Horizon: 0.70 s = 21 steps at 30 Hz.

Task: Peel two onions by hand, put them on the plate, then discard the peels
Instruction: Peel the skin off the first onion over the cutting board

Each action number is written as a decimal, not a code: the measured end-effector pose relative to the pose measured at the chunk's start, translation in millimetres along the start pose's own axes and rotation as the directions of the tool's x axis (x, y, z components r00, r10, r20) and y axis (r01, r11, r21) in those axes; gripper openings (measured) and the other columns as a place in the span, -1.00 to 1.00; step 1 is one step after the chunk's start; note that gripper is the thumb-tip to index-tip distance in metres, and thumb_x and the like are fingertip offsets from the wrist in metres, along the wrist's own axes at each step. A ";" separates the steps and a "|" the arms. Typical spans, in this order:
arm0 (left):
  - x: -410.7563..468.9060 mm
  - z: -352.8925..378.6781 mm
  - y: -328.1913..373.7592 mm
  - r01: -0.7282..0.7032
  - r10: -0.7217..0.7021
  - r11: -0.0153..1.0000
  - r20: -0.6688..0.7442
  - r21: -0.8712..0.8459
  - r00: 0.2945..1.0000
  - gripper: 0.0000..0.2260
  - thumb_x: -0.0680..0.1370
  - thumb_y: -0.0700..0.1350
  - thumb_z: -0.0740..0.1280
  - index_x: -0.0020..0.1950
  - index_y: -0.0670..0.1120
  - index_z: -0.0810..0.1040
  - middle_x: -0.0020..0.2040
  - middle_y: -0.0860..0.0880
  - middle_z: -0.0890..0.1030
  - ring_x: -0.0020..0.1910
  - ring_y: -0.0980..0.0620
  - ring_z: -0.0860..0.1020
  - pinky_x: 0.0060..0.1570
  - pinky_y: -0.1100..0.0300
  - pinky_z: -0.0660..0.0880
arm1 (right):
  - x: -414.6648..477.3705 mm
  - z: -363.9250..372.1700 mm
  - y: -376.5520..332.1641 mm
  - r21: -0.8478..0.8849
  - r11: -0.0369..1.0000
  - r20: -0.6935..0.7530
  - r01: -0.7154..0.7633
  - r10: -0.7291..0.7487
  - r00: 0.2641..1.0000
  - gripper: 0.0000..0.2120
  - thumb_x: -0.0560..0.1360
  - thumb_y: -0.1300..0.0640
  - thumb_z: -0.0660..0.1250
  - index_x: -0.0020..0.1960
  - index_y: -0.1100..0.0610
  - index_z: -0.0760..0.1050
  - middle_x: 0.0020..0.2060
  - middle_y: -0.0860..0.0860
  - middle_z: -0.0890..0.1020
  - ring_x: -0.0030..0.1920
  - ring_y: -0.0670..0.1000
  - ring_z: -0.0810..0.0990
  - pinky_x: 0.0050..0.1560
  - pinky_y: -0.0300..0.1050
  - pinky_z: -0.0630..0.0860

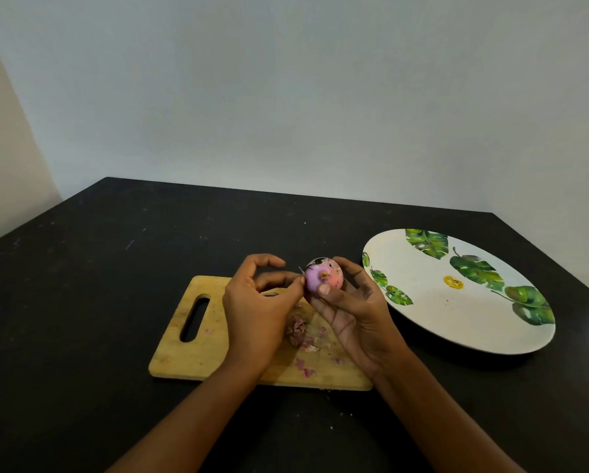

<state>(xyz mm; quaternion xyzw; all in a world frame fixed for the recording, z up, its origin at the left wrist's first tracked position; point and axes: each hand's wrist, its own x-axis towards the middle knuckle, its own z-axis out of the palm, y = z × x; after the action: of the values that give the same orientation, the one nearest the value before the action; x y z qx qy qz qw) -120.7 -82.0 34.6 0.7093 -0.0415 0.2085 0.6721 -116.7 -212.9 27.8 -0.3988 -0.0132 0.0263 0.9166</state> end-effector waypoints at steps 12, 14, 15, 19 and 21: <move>14.8 -12.0 -4.6 -0.196 0.208 0.814 0.041 0.547 0.977 -0.71 0.48 -0.08 0.39 0.18 0.00 0.48 0.02 0.11 0.54 -0.01 0.16 0.49 -0.14 0.41 0.30 | 4.6 -1.9 0.0 0.127 0.991 -0.015 -0.033 0.035 0.999 -0.27 -0.02 0.39 0.66 0.12 0.22 0.53 0.15 0.30 0.59 0.11 0.32 0.62 -0.06 0.09 0.64; 13.9 -9.7 -4.6 -0.255 0.255 0.791 0.079 0.557 0.964 -0.90 0.47 -0.05 0.40 -0.04 -0.02 0.61 0.04 0.09 0.57 0.06 0.18 0.41 -0.14 0.46 0.24 | 3.9 -2.4 -0.5 0.109 0.994 -0.015 -0.030 0.032 0.999 -0.37 0.10 0.42 0.60 0.12 0.22 0.53 0.13 0.28 0.60 0.11 0.31 0.63 -0.05 0.09 0.65; 12.9 -8.3 -5.0 -0.259 0.250 0.811 0.090 0.525 0.964 -0.92 0.47 -0.03 0.40 -0.10 -0.01 0.62 0.02 0.12 0.57 0.05 0.21 0.41 -0.14 0.45 0.28 | 3.2 -2.6 -0.7 0.088 0.996 -0.016 -0.023 0.024 1.000 -0.45 0.18 0.44 0.52 0.13 0.22 0.52 0.12 0.26 0.61 0.10 0.29 0.63 -0.04 0.09 0.65; 6.3 -5.3 1.3 -0.138 0.117 0.956 0.095 0.259 0.989 -0.78 0.39 -0.04 0.47 -0.02 0.07 0.53 -0.14 0.16 0.60 -0.12 0.25 0.57 -0.23 0.41 0.50 | 0.3 -0.7 -0.9 0.012 1.000 0.000 0.003 -0.003 1.000 -0.53 0.25 0.46 0.37 0.13 0.21 0.50 0.00 0.18 0.68 0.03 0.22 0.67 -0.08 0.02 0.66; 4.3 -3.8 3.9 -0.094 0.080 0.976 0.080 0.195 0.994 -0.70 0.36 -0.10 0.51 0.01 0.06 0.49 -0.20 0.15 0.62 -0.15 0.31 0.58 -0.25 0.47 0.48 | -0.6 0.2 -0.9 0.012 1.000 0.009 0.009 -0.010 1.000 -0.53 0.24 0.48 0.36 0.12 0.21 0.50 0.01 0.19 0.67 0.03 0.22 0.68 -0.08 0.02 0.66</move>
<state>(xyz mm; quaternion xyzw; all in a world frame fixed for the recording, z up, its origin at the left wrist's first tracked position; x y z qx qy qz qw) -119.0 -77.7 39.8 0.7773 -0.0755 0.2154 0.5863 -117.3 -213.4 28.6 -0.3933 -0.0191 0.0238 0.9189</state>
